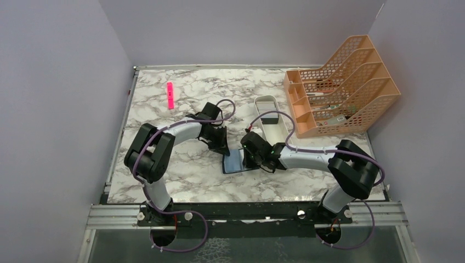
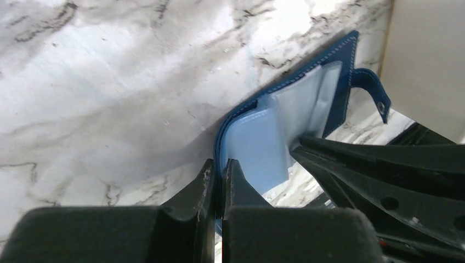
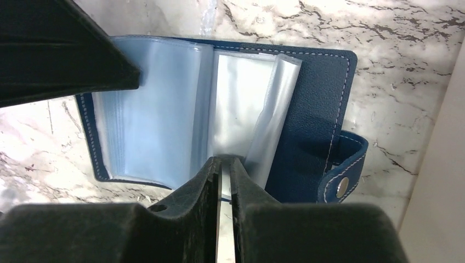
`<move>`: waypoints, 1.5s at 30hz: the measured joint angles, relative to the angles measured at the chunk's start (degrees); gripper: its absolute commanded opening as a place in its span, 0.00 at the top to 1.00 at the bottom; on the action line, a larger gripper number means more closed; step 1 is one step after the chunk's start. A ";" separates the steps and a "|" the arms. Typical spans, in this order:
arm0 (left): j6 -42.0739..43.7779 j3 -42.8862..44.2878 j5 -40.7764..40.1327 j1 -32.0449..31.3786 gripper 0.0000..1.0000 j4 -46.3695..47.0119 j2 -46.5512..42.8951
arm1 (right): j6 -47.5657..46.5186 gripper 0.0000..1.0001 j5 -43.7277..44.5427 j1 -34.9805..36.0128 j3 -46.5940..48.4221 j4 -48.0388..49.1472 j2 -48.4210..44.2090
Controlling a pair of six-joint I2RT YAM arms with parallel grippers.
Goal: Put the credit cards into the card holder
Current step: Open the card holder at the center of the board.
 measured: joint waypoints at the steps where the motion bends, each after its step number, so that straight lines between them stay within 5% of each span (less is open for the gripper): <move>1: 0.00 0.31 -0.37 0.04 0.89 -0.17 0.61 | 0.15 0.85 0.04 -0.02 -0.02 0.28 0.02; 5: -0.61 1.07 -0.87 0.52 0.70 -0.68 2.36 | 0.96 0.86 0.00 -0.02 -1.07 2.75 -0.02; 11: -3.34 2.14 -6.23 1.42 0.60 -1.77 -0.28 | 2.36 0.86 -0.44 -0.02 -1.27 4.76 0.59; 23: -12.20 0.13 -5.49 0.46 0.66 3.98 -17.05 | 3.98 0.86 -0.74 -0.02 -1.40 4.98 0.59; 33: -15.80 -8.98 -0.37 -2.19 0.72 12.74 -9.94 | 3.50 0.83 -2.34 -0.02 -1.53 4.63 -0.35; 45: -15.96 -9.11 1.01 -3.34 0.72 15.06 -5.97 | -3.98 0.75 -5.79 -0.04 1.57 1.81 -9.53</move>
